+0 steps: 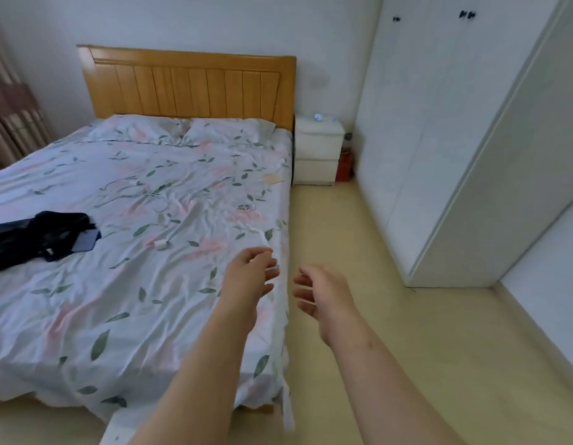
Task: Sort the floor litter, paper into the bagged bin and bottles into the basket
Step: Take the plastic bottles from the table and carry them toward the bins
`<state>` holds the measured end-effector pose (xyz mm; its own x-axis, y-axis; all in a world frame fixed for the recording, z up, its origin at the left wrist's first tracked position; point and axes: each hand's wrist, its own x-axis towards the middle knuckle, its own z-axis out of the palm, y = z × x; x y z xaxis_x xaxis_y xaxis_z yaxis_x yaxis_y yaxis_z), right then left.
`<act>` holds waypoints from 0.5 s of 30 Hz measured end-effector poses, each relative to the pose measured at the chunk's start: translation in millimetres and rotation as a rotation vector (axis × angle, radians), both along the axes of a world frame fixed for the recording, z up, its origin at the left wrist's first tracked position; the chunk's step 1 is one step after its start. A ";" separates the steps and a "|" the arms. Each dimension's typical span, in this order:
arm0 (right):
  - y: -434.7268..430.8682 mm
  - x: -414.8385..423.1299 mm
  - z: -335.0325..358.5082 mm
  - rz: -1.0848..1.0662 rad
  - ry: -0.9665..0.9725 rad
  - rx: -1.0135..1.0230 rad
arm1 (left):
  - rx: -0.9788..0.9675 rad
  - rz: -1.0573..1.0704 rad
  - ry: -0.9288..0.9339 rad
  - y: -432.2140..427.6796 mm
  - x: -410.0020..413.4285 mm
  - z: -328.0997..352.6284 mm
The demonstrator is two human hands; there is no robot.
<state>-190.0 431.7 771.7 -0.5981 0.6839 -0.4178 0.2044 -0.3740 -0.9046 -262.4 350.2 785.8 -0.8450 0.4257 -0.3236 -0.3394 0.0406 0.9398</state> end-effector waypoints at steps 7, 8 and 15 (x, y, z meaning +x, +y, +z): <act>136.2 -33.3 -33.9 -0.150 -0.060 -0.064 | -0.036 -0.148 -0.053 138.4 -50.4 -28.8; 160.7 -45.8 -35.3 -0.163 -0.071 -0.065 | -0.043 -0.162 -0.049 162.9 -64.3 -33.2; 310.3 -114.8 -26.6 -0.250 -0.071 -0.077 | -0.084 -0.291 -0.019 332.5 -141.2 -37.3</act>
